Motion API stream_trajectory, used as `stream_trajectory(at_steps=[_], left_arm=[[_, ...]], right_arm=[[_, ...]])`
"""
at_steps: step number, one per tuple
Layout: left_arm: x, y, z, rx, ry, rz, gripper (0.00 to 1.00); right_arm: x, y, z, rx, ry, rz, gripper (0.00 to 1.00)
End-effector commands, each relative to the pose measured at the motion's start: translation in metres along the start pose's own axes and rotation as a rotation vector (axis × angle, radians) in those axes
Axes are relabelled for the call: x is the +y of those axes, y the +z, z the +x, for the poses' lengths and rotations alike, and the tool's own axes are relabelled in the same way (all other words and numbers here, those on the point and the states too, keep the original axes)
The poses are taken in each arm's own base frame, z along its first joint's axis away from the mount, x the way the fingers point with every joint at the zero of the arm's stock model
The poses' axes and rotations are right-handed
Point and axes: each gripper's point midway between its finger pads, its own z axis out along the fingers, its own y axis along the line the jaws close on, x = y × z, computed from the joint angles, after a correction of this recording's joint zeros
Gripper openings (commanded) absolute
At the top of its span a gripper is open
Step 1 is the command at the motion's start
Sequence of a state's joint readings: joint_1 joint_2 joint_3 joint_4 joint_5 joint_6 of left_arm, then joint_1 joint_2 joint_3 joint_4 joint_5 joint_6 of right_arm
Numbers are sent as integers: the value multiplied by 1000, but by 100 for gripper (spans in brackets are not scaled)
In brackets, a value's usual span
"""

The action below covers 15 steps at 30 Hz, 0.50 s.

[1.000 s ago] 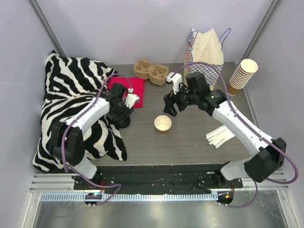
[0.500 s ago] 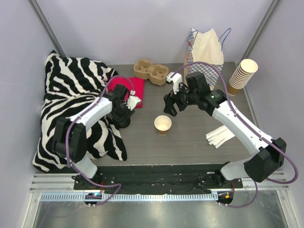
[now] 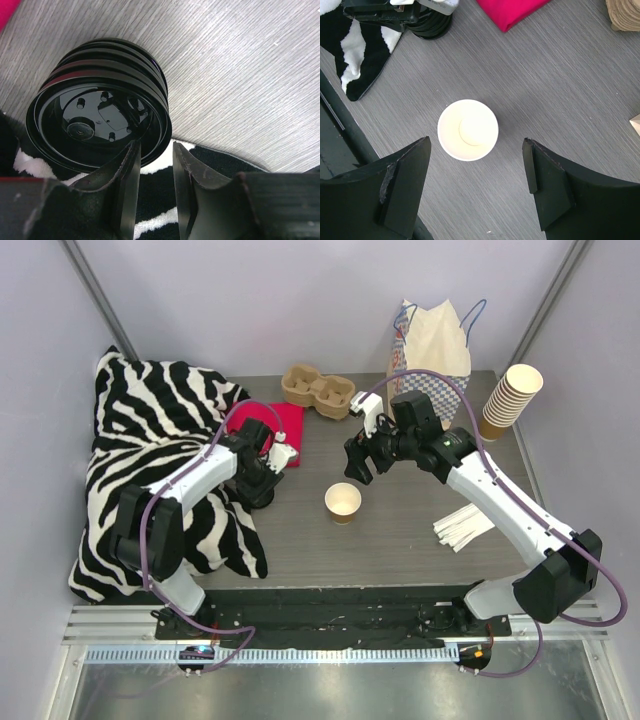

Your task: Pack the takeout coffee

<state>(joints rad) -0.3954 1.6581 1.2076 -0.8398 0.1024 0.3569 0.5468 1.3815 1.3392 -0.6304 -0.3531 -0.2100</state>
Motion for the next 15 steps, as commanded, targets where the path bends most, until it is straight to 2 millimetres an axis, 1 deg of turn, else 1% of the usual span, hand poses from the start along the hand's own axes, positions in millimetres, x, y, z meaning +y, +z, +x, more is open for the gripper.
stream_trajectory(at_steps=[1,5,8,14,15], left_arm=[[-1,-7,-12,-38,29,7,35],[1,-2,-10,-24,31,6,34],[1,0,-10,-24,31,5,31],[3,0,-12,-24,29,-2,20],[3,-1,-12,-26,28,-1,16]], right_arm=[[-1,-6,-21,-53,-14,9,81],[-2,-6,-22,-56,-15,11,81],[-2,-7,-23,-58,-18,15,82],[-3,-6,-22,-56,-16,18,81],[-2,-7,-23,-58,-18,15,81]])
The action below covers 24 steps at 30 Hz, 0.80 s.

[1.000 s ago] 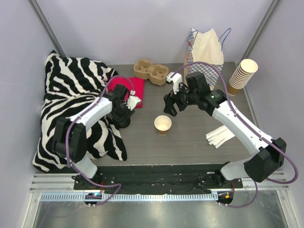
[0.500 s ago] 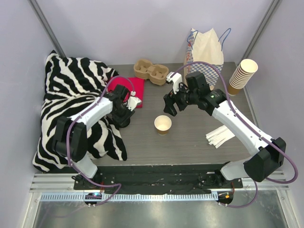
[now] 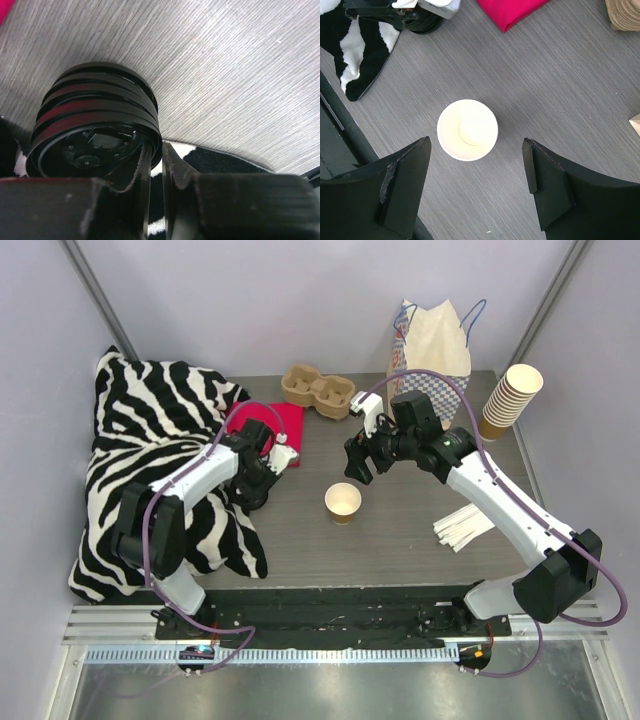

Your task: Pack the takeout coffee

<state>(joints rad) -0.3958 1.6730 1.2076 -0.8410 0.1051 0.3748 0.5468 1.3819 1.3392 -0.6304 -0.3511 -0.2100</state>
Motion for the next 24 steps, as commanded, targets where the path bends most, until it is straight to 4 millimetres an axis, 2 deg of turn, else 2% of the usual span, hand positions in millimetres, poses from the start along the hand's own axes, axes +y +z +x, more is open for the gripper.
stream_trajectory(at_steps=[1,6,19,21,24], left_arm=[[3,-6,-15,-42,10,-12,14],[4,-18,-19,-60,9,-23,0],[2,-47,-28,-106,8,-26,0],[-3,-56,-32,-128,5,-9,0],[-12,-81,-43,-209,11,24,0]], right_arm=[[-2,-7,-24,-60,-18,15,81],[-2,-6,-25,-60,-20,14,81],[-3,-6,-29,-67,-17,10,81],[-3,-6,-31,-71,-19,9,81],[-2,-5,-37,-81,-4,4,82]])
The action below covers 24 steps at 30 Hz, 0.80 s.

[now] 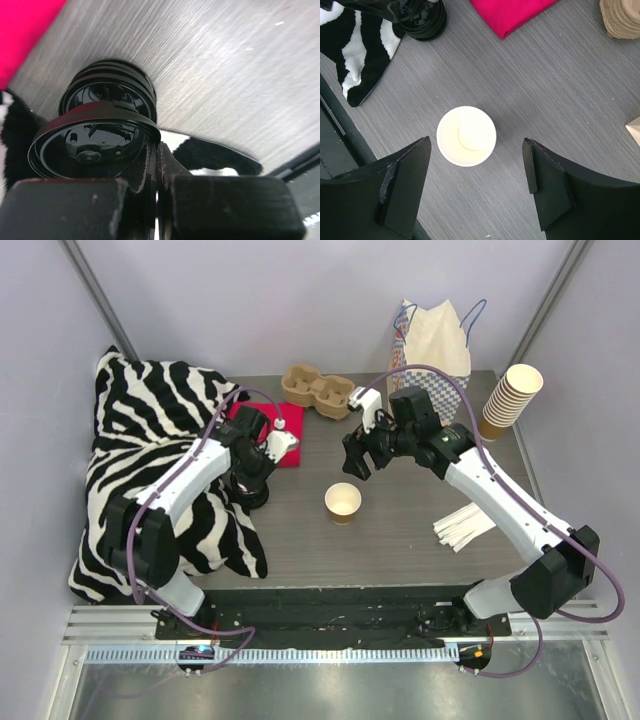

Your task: Pack the takeout coffee

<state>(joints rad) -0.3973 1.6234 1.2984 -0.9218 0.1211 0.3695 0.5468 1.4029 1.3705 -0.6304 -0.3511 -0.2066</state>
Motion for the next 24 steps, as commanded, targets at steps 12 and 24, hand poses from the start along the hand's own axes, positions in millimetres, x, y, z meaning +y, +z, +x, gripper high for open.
stream_trajectory(at_steps=[12,24], left_arm=[[-85,-124,-60,-420,305,70,0],[-114,-123,-93,-439,380,100,0]], right_arm=[[13,17,-83,-177,501,-214,84],[44,34,-80,-156,610,-366,85]])
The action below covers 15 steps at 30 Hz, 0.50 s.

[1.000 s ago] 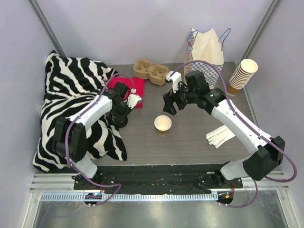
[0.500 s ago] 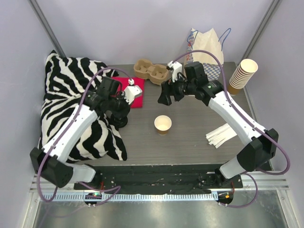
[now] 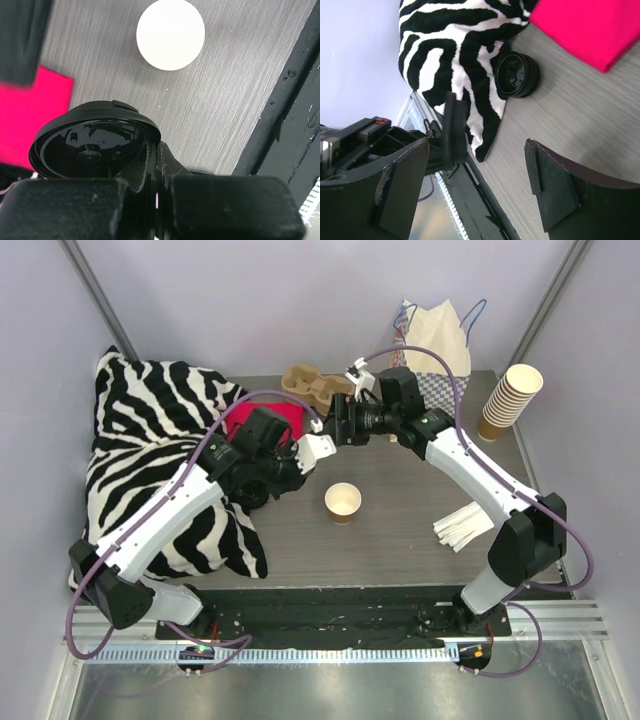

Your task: Pack the takeout coffee

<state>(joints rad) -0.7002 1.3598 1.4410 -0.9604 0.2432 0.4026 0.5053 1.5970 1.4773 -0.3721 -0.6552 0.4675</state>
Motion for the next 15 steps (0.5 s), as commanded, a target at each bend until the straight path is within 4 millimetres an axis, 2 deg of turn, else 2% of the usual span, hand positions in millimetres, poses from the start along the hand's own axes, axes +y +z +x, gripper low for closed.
stream_trajectory(at_steps=[1,9,15], left_arm=[[4,-1,-20,-41,24,-14,0],[0,2,-26,-46,39,-7,0],[-2,3,-26,-41,40,0,0]], right_arm=[[19,4,0,-10,8,-76,85],[16,19,11,34,56,-105,73],[26,28,27,78,70,-148,65]])
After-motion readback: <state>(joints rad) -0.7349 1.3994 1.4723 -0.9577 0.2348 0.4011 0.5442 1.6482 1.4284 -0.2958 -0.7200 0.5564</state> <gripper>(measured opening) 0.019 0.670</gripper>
